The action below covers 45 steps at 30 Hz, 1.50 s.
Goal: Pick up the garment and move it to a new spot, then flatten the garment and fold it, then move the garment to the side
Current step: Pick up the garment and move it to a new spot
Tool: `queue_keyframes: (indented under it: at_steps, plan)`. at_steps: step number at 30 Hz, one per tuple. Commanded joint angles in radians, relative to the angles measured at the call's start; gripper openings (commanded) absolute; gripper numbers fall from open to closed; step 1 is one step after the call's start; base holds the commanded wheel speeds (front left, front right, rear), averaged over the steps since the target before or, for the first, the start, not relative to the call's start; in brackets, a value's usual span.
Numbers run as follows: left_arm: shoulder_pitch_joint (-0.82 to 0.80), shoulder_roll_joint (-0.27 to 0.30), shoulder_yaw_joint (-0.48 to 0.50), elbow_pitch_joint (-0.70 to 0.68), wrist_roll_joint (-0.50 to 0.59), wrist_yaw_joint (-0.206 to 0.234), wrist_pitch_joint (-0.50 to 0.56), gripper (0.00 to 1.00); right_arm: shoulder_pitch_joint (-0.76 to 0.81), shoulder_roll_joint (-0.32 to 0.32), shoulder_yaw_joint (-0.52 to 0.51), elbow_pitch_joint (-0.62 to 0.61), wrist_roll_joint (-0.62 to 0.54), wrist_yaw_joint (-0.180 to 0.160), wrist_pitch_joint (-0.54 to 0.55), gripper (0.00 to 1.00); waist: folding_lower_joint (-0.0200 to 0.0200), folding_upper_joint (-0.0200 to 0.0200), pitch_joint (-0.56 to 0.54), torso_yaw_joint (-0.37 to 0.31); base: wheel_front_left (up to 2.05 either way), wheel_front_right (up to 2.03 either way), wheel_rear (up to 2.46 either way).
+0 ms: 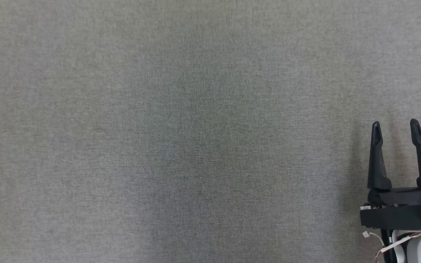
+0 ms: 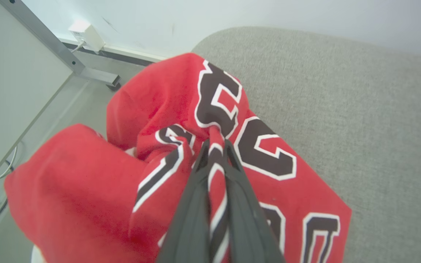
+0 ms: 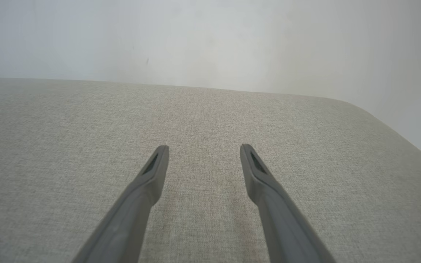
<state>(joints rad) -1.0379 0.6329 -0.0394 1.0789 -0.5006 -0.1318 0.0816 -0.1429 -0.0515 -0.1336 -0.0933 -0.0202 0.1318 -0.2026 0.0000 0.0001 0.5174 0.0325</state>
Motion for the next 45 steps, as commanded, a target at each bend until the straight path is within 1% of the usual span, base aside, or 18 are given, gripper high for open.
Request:
queue_keyframes:
  at_steps: [1, 6, 8, 11, 12, 15, 18, 22, 25, 27, 30, 35, 38, 39, 40, 45]
  plan:
    - [-0.019, 0.008, -0.002, -0.005, 0.0, 0.002, -0.012, 0.0, -0.003, 0.002, 0.0, 0.003, 0.004, -0.002, -0.003, 1.0, 0.0, -0.0001, -0.02, 0.002, 0.0, 0.0, 0.0]
    - [-0.074, 0.014, -0.051, -0.071, 0.007, 0.002, -0.133, 0.0, 0.007, 0.002, 0.01, 0.05, 0.035, -0.002, -0.021, 1.0, 0.0, -0.0001, -0.087, 0.014, 0.0, 0.0, 0.0]
    - [-0.098, 0.028, -0.078, -0.111, 0.016, 0.002, -0.177, 0.0, 0.011, 0.002, 0.015, 0.073, 0.049, -0.002, -0.029, 1.0, 0.0, -0.0001, -0.117, 0.018, 0.0, 0.0, 0.0]
    - [-0.151, 0.034, -0.122, -0.195, 0.017, 0.002, -0.209, 0.0, 0.019, 0.001, 0.021, 0.107, 0.068, -0.002, -0.041, 1.0, 0.0, -0.0001, -0.159, 0.016, 0.0, 0.0, 0.0]
    - [-0.166, 0.027, -0.137, -0.227, 0.021, 0.002, -0.216, 0.0, 0.022, 0.001, 0.023, 0.118, 0.076, -0.002, -0.046, 1.0, 0.0, -0.0001, -0.173, 0.012, 0.0, 0.0, 0.0]
    - [-0.214, 0.008, -0.181, -0.343, 0.012, 0.002, -0.203, 0.0, 0.03, 0.001, 0.026, 0.145, 0.101, -0.002, -0.055, 1.0, 0.0, -0.0001, -0.208, -0.006, 0.0, 0.0, 0.0]
    - [-0.252, -0.021, -0.227, -0.469, -0.001, 0.002, -0.157, 0.0, 0.037, 0.001, 0.029, 0.171, 0.122, -0.002, -0.06, 1.0, 0.0, -0.0001, -0.233, -0.042, 0.0, 0.0, 0.0]
    - [-0.283, -0.058, -0.292, -0.608, -0.02, 0.002, -0.08, 0.0, 0.034, 0.002, 0.045, 0.196, 0.151, -0.002, -0.063, 1.0, 0.0, -0.0001, -0.252, -0.118, 0.0, 0.0, 0.0]
    - [-0.282, -0.114, -0.334, -0.686, -0.027, 0.005, -0.035, 0.0, 0.04, 0.002, 0.058, 0.196, 0.175, -0.002, -0.063, 1.0, 0.0, -0.0001, -0.262, -0.18, 0.0, 0.0, 0.0]
    - [-0.263, -0.151, -0.358, -0.726, -0.035, 0.008, -0.012, 0.0, 0.046, 0.002, 0.069, 0.198, 0.184, -0.002, -0.063, 1.0, 0.0, -0.0001, -0.266, -0.219, 0.0, 0.0, 0.0]
    - [-0.216, -0.191, -0.393, -0.765, -0.044, 0.016, 0.007, 0.0, 0.043, 0.002, 0.091, 0.199, 0.202, -0.002, -0.062, 1.0, 0.0, -0.0001, -0.269, -0.279, 0.0, 0.0, 0.0]
    - [-0.074, -0.235, -0.439, -0.802, -0.063, 0.038, 0.001, 0.0, 0.046, 0.002, 0.107, 0.204, 0.233, -0.002, -0.062, 1.0, 0.0, -0.0001, -0.267, -0.354, 0.0, 0.0, 0.0]
    - [0.047, -0.247, -0.455, -0.809, -0.074, 0.067, -0.025, 0.0, 0.056, 0.001, 0.115, 0.205, 0.242, -0.002, -0.062, 1.0, 0.0, -0.0001, -0.265, -0.378, 0.0, 0.0, 0.0]
    - [0.088, -0.252, -0.46, -0.808, -0.08, 0.073, -0.034, 0.0, 0.056, 0.001, 0.118, 0.206, 0.243, -0.002, -0.062, 1.0, 0.0, -0.0001, -0.263, -0.383, 0.0, 0.0, 0.0]
    - [0.088, -0.252, -0.46, -0.808, -0.08, 0.073, -0.034, 0.0, 0.056, 0.001, 0.118, 0.206, 0.243, -0.002, -0.062, 1.0, 0.0, -0.0001, -0.263, -0.383, 0.0, 0.0, 0.0]
    - [0.301, -0.281, -0.489, -0.775, -0.102, 0.103, -0.097, 0.0, 0.046, 0.002, 0.127, 0.208, 0.247, -0.002, -0.062, 1.0, 0.0, -0.0001, -0.253, -0.393, 0.0, 0.0, 0.0]
